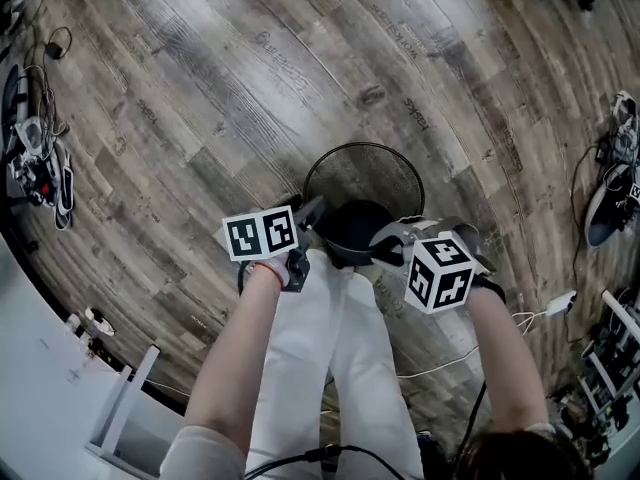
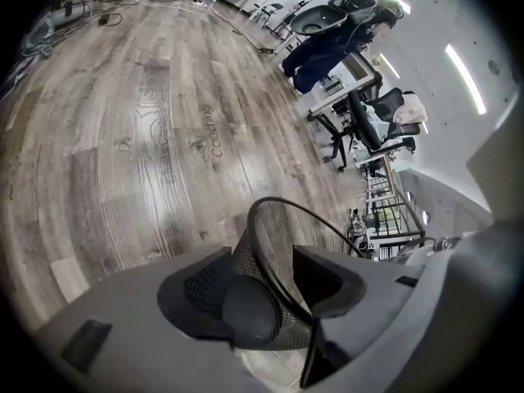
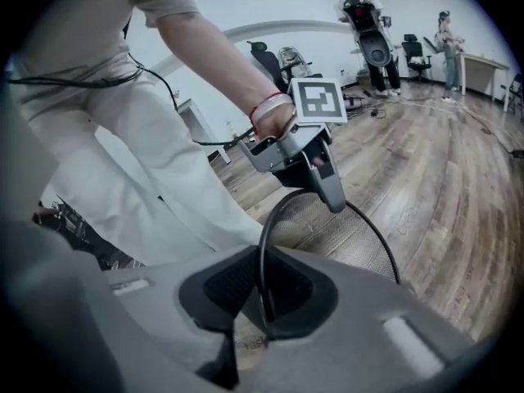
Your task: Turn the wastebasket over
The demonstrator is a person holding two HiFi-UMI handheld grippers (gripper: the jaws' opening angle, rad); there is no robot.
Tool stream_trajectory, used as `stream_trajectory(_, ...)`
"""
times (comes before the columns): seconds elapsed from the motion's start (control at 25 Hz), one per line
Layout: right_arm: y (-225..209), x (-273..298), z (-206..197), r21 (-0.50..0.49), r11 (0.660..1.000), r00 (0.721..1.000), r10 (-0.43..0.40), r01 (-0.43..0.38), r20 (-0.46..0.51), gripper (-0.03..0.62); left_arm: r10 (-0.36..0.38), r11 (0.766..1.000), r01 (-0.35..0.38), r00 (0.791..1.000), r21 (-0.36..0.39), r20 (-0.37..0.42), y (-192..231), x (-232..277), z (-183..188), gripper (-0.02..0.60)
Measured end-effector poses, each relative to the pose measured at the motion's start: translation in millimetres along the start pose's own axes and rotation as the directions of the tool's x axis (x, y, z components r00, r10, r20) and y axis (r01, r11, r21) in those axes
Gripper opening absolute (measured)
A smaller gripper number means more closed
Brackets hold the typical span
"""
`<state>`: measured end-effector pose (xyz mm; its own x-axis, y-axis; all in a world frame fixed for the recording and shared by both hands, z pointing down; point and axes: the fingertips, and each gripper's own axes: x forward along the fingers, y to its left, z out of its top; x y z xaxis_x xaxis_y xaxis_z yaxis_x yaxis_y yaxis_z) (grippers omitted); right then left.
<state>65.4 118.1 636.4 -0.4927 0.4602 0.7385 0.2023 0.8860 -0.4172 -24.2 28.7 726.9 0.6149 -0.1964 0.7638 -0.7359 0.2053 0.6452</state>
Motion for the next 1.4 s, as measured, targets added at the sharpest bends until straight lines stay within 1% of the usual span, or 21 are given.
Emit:
stream_trajectory(0.08,10.2,1.5,-3.9,-0.015,1.0,1.0,0.011,-0.011,-0.009,0.034,-0.004,1.0,0.004,1.0,0.003,-0.021,-1.7,2.5,-13.6,0.216)
stream_trajectory(0.16,15.6,1.8,-7.0,-0.024,1.0,1.0,0.011,-0.011,-0.018,0.032,-0.004,1.0,0.004,1.0,-0.002,-0.021,-5.4,2.7,-19.6,0.148)
stream_trajectory(0.32,21.0,1.9,-11.6,-0.058,0.998,0.999,-0.001,-0.002,-0.048,0.033,0.025,1.0,-0.024,0.999,0.019,-0.02,-11.0,2.5,-20.1,0.119)
stream_trajectory(0.4,20.6,2.1,-11.8,-0.071,0.997,0.998,-0.016,0.012,-0.054,0.034,0.037,0.999,-0.037,0.999,0.038,-0.001,-14.1,0.4,-14.7,0.112)
stream_trajectory(0.56,10.6,1.5,-11.1,-0.075,0.996,0.997,-0.062,0.058,-0.053,0.033,0.061,0.995,-0.069,0.994,0.076,0.094,-16.9,-9.6,8.1,0.104)
stream_trajectory(0.68,-0.9,3.4,-7.2,-0.092,0.992,0.994,-0.094,0.089,-0.058,0.032,0.058,0.991,-0.074,0.988,0.115,0.142,-16.9,-16.5,24.1,0.101)
stream_trajectory(0.88,-20.7,11.2,-5.7,-0.132,0.982,0.985,-0.145,0.132,-0.093,0.032,0.047,0.986,-0.078,0.977,0.145,0.206,-14.3,-27.2,47.5,0.094)
stream_trajectory(1.16,-43.5,27.7,-8.5,-0.161,0.973,0.971,-0.192,0.169,-0.141,0.032,0.03,0.975,-0.084,0.966,0.205,0.256,-10.9,-37.5,69.3,0.089)
stream_trajectory(1.4,-54.7,46.6,-6.6,-0.175,0.968,0.965,-0.209,0.181,-0.16,0.037,0.042,0.973,-0.099,0.965,0.21,0.26,5.5,-42.9,73.7,0.075)
